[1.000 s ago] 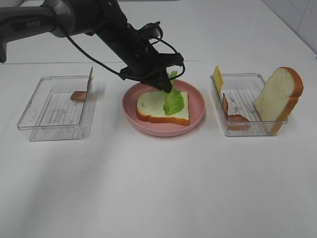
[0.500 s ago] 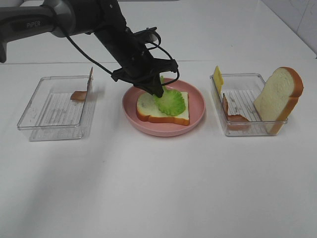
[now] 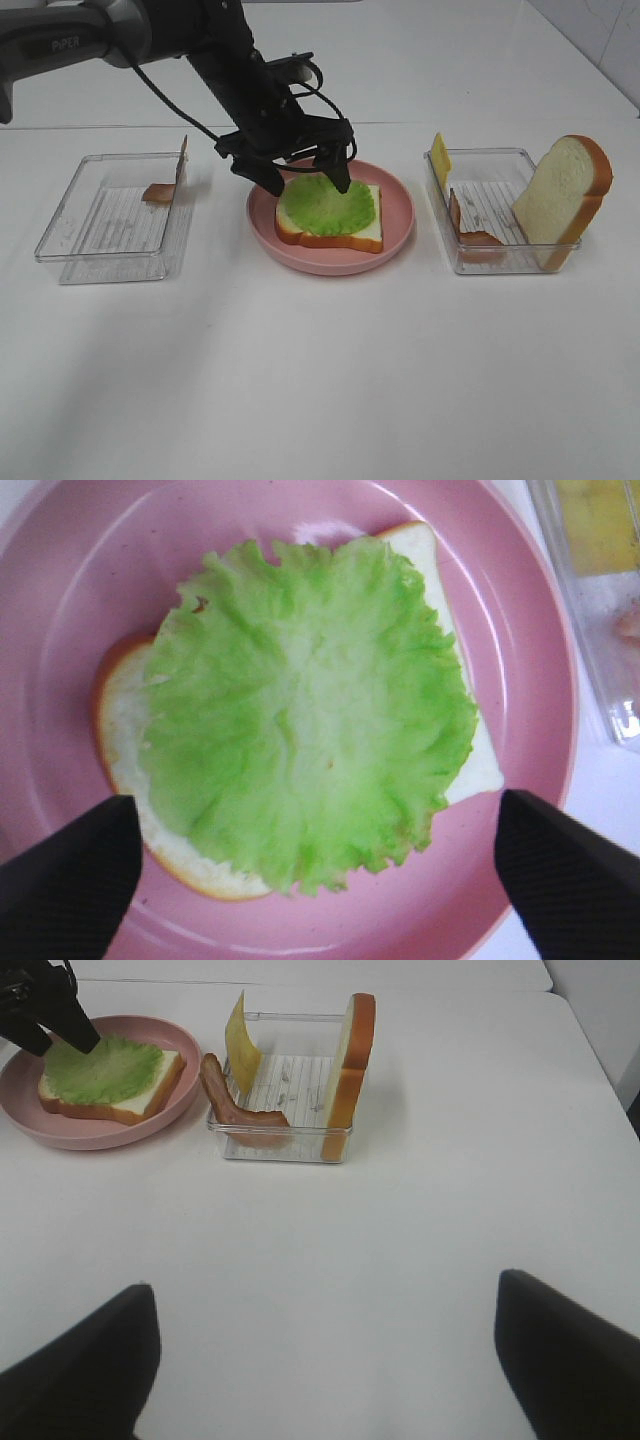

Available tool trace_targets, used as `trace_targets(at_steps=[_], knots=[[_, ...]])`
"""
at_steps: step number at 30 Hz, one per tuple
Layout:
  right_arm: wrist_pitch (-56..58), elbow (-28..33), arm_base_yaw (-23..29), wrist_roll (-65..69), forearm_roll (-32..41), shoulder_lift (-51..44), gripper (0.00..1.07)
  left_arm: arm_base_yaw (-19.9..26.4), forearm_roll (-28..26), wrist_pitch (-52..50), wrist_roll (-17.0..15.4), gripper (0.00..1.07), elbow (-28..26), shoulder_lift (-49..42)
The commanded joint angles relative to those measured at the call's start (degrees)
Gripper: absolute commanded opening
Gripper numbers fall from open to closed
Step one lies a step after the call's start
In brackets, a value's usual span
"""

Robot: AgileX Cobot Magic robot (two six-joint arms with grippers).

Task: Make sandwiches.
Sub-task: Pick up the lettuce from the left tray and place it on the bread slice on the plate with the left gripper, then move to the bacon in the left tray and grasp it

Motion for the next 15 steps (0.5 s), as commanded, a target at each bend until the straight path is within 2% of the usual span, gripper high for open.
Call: trace_targets(at_steps=[1,2,4,7,11,13,15], knots=[[-0.2,0.1,0.1,0.0,-0.3,-1.1,0.82,-0.2,5.4,6.9,-2.8,1.02,-4.2,-0.9],[-0.2,0.1,0.1,0.0,-0.3,-1.1,0.82,-0.2,5.4,6.9,-2.8,1.02,-4.2,-0.9],[-0.2,0.1,0.1,0.0,-0.3,-1.1,0.82,-0.2,7.9,13.0,-3.8,1.02,-8.3,-0.9],[-0.2,0.1,0.1,0.0,-0.3,-1.1,0.82,-0.2,7.1,12.9,-4.9,1.02,-10.8,-1.7],[-0.2,0.1,0.1,0.0,-0.3,-1.1,0.82,-0.2,5.0,12.9,-4.7,1.02,-10.3,-4.0],[-0.2,0.1,0.1,0.0,-0.3,-1.1,0.82,0.1,5.5,12.9,-4.5,1.02,-9.9,-4.8],[-0.2,0.1,0.1,0.0,-0.3,-1.1,0.82,1.0,8.3,12.9,-4.0,1.02,-8.0,-7.7]])
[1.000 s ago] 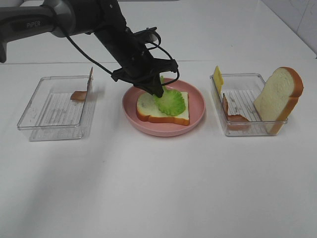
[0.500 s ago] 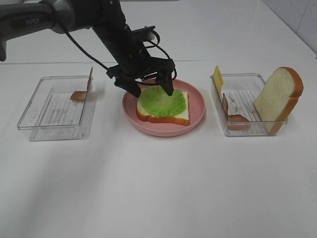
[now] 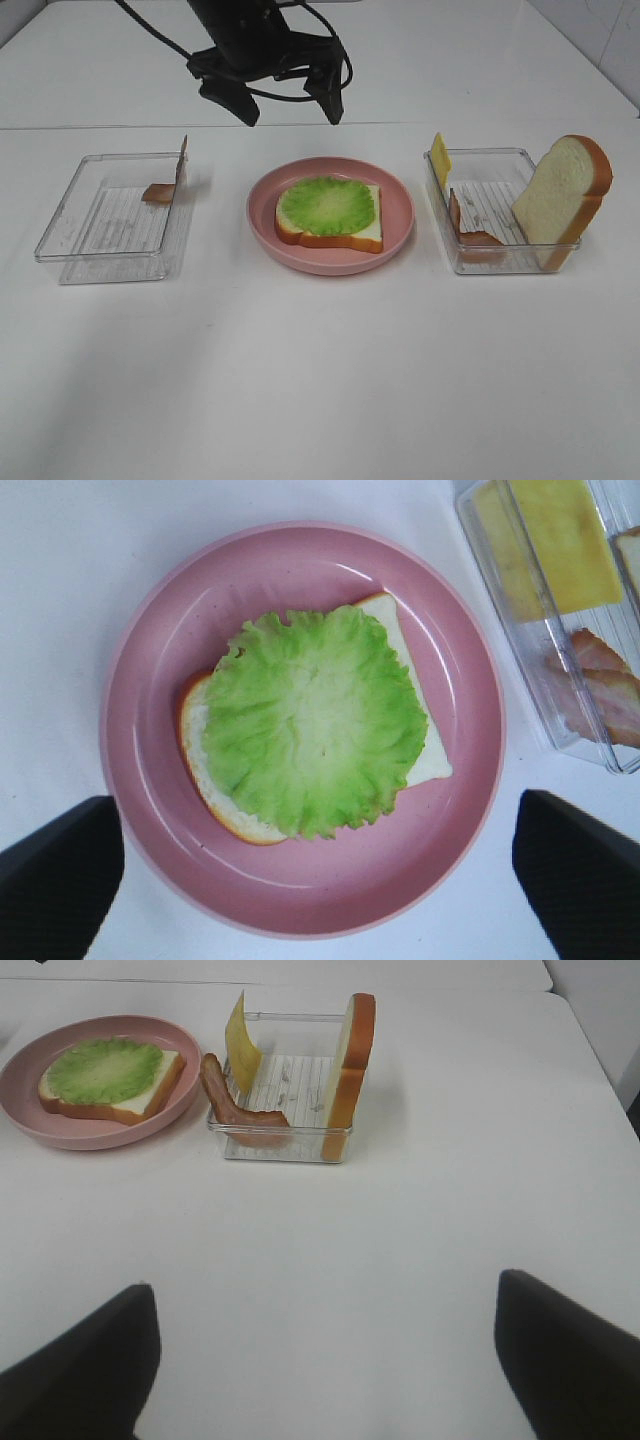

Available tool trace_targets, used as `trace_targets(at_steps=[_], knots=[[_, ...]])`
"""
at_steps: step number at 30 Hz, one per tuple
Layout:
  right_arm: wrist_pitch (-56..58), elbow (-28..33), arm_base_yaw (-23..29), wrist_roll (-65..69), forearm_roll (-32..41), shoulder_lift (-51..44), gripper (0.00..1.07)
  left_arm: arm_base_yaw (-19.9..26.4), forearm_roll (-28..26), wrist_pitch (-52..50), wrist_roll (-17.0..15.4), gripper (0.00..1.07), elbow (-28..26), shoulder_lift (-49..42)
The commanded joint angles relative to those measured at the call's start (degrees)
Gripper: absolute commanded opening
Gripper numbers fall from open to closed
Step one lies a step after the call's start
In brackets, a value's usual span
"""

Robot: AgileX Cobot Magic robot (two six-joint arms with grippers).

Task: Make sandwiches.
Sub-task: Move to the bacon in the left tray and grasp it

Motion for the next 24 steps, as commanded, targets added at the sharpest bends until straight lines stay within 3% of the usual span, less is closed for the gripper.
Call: trace_targets(at_steps=[1,3,16,24], knots=[[-0.2,0.1,0.1,0.0,-0.3,-1.1,0.82,1.0,2.2,3.8,0.3,1.02,1.5,-2.9],[-0.2,0.1,0.1,0.0,-0.3,-1.1,0.82,3.1,6.4,3.8,0.5,1.02,3.4,-5.8],[-0.2,0.1,0.1,0.0,-0.3,-1.1,0.82,12.7,9.5,3.8,0.5,1.02,3.7,-5.0],[-0.2,0.1,0.1,0.0,-0.3,-1.1,0.82,12.8,7.9,1.4,0.5,1.02,3.7,-4.2]])
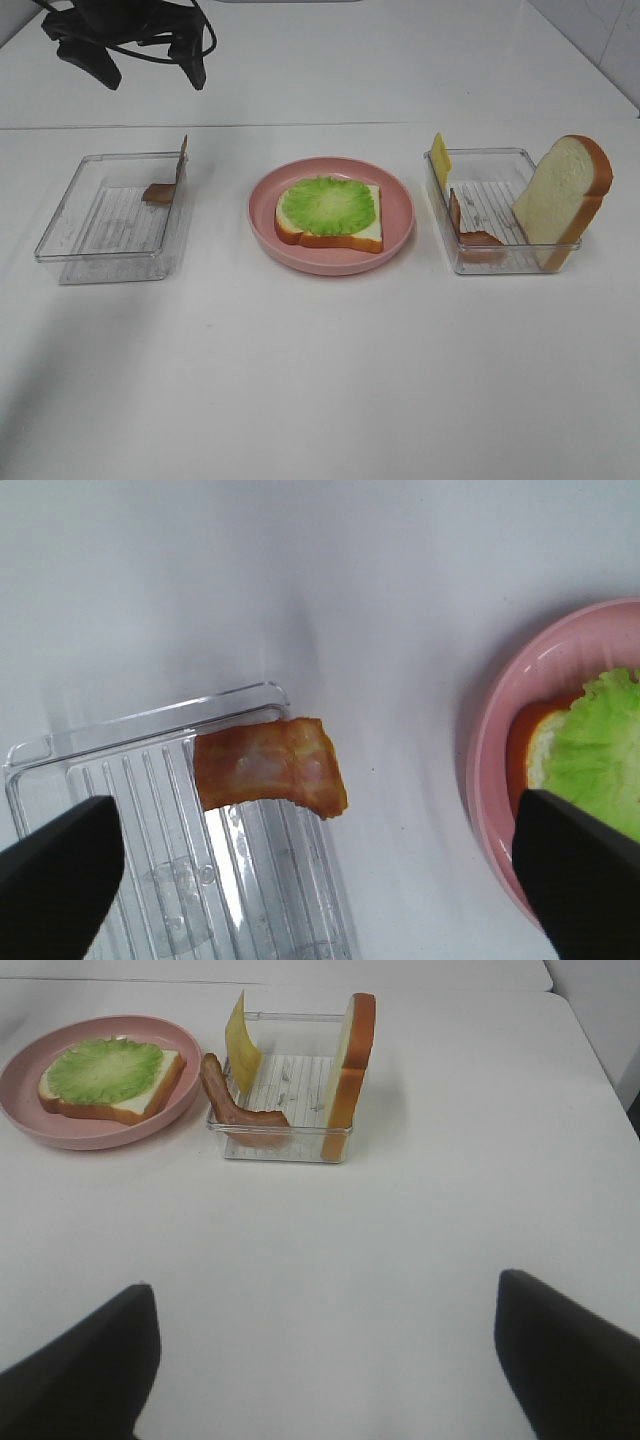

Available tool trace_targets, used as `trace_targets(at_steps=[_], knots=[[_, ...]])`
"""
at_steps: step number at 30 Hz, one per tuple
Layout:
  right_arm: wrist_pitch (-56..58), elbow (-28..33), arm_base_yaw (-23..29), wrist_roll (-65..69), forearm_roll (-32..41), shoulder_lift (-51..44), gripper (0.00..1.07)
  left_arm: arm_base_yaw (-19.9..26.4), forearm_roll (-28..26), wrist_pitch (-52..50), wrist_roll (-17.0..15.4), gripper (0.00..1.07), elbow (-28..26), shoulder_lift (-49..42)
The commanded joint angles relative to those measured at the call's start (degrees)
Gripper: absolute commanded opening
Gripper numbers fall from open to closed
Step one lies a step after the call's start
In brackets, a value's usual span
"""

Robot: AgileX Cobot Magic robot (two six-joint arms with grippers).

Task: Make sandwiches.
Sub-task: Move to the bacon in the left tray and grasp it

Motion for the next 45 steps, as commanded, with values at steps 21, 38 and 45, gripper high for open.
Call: trace_targets(at_steps=[21,38,45], knots=[[-0.2,0.1,0.1,0.0,-0.3,-1.1,0.82,-0.5,-1.6,-2.7,0.8,1.01,0.2,9.9],[-0.2,0.1,0.1,0.0,-0.3,-1.1,0.82,-0.5,-1.6,-4.1,1.1,0.87,0.2,11.2],[-0.2,0.1,0.1,0.0,-0.3,-1.1,0.82,-0.5,-1.6,-3.3,0.6,0.66,0.2,11.2]])
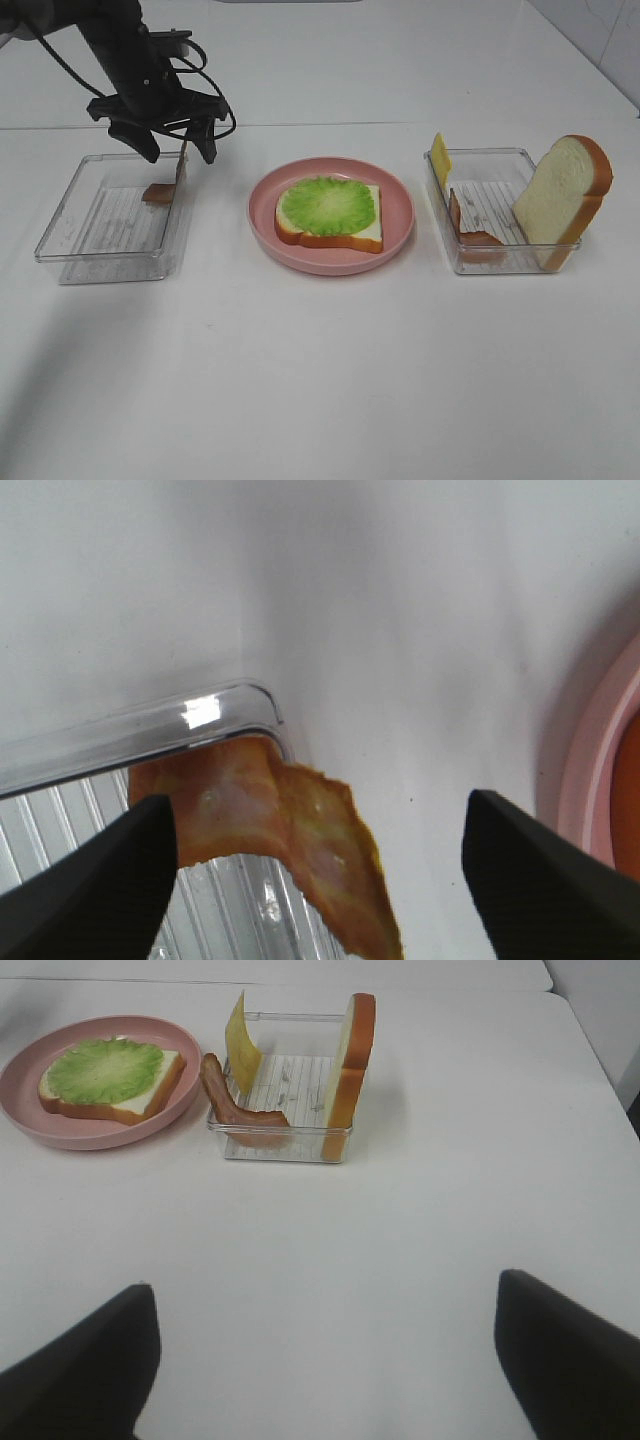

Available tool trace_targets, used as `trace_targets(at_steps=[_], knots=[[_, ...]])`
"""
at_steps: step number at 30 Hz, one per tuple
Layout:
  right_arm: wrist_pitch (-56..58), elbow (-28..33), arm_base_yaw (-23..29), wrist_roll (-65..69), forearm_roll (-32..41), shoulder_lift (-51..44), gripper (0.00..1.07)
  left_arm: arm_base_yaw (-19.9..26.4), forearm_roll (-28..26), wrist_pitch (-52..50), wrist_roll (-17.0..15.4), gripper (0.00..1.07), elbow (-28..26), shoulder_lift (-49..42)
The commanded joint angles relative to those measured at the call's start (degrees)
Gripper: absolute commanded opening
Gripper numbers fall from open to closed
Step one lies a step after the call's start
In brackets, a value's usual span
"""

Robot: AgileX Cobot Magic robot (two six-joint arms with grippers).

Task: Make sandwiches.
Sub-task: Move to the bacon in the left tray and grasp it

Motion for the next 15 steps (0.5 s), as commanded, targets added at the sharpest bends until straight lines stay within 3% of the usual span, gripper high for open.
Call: trace_targets(at_steps=[1,15], knots=[[-0.2,0.1,0.1,0.0,-0.3,-1.1,0.82,-0.3,-0.5,0.6,-0.2,0.66,0.2,0.1],[-0.2,0.1,0.1,0.0,-0.3,-1.1,0.82,-0.3,-0.5,1.9,-0.3,0.65,0.2,1.2]])
